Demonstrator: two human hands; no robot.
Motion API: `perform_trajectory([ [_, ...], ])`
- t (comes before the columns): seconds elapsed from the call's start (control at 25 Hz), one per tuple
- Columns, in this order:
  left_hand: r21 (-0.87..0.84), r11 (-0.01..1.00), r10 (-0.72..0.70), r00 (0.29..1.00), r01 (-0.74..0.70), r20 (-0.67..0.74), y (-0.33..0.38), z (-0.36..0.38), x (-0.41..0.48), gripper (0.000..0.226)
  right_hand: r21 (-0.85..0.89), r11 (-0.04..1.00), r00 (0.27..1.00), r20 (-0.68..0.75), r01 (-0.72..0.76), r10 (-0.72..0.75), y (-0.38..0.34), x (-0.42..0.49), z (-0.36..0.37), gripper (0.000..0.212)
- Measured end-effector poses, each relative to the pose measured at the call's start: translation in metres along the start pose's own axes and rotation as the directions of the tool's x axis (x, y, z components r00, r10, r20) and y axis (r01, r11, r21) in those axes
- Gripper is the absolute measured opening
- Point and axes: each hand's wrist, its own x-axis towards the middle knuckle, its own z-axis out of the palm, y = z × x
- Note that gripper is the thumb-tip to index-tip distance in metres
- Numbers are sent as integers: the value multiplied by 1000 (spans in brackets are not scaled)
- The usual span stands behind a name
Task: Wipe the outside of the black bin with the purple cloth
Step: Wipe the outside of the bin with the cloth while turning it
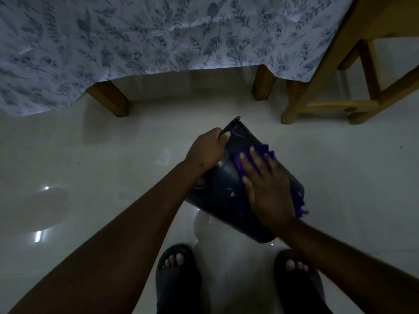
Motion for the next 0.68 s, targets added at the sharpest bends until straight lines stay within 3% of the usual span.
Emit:
perform_trajectory([
  [0.16, 10, 1000, -20, 1000, 20, -13, -4, -1, 0, 34, 151, 948, 959, -9, -280, 285, 20, 38, -5, 50],
  [0.28, 32, 998, -47, 999, 47, -3, 0, 1, 1, 33, 19, 991, 991, -4, -135, 135, -2, -12, 2, 53],
  [0.4, -92, 995, 38, 999, -36, 14, -3, -9, -12, 27, -30, 999, 999, 46, -12, 13, 10, -10, 0, 54],
  [0.48, -167, 984, 74, 996, -66, 42, -16, -12, -33, 30, -27, 997, 997, 30, -67, 67, 28, 19, -6, 53],
  [0.6, -96, 994, 39, 998, -43, -43, -25, -7, -42, 36, 41, 976, 977, 6, -215, 214, 29, 25, -9, 55],
  [0.68, -64, 998, 13, 996, -19, -84, -16, -3, -27, 37, -91, 994, 998, 5, -65, 66, 15, -3, 1, 61],
])
